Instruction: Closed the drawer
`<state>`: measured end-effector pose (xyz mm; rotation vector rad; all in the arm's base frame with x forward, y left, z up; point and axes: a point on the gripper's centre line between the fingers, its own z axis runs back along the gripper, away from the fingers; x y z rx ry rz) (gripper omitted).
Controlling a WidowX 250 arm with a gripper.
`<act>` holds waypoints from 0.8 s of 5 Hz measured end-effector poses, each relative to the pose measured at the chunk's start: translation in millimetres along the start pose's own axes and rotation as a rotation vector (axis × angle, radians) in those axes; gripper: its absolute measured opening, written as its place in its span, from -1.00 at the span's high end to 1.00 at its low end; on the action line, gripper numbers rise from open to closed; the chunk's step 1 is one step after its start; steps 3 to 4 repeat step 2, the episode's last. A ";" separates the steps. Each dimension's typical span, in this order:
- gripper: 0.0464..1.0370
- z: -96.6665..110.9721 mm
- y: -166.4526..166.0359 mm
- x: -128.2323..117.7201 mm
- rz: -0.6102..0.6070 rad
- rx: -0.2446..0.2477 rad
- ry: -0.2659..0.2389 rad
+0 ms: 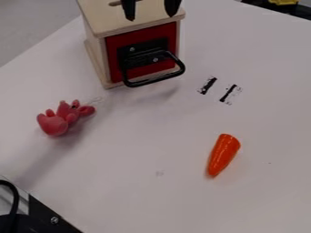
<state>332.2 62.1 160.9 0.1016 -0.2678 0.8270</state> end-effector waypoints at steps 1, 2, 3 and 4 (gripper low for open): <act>-0.92 3.1 -0.1 0.5 0.002 -0.008 -0.007; -0.92 3.4 -0.3 0.9 0.002 -0.009 -0.008; -0.92 3.4 -0.3 0.9 0.002 -0.009 -0.008; -0.92 3.4 -0.3 0.9 0.002 -0.009 -0.008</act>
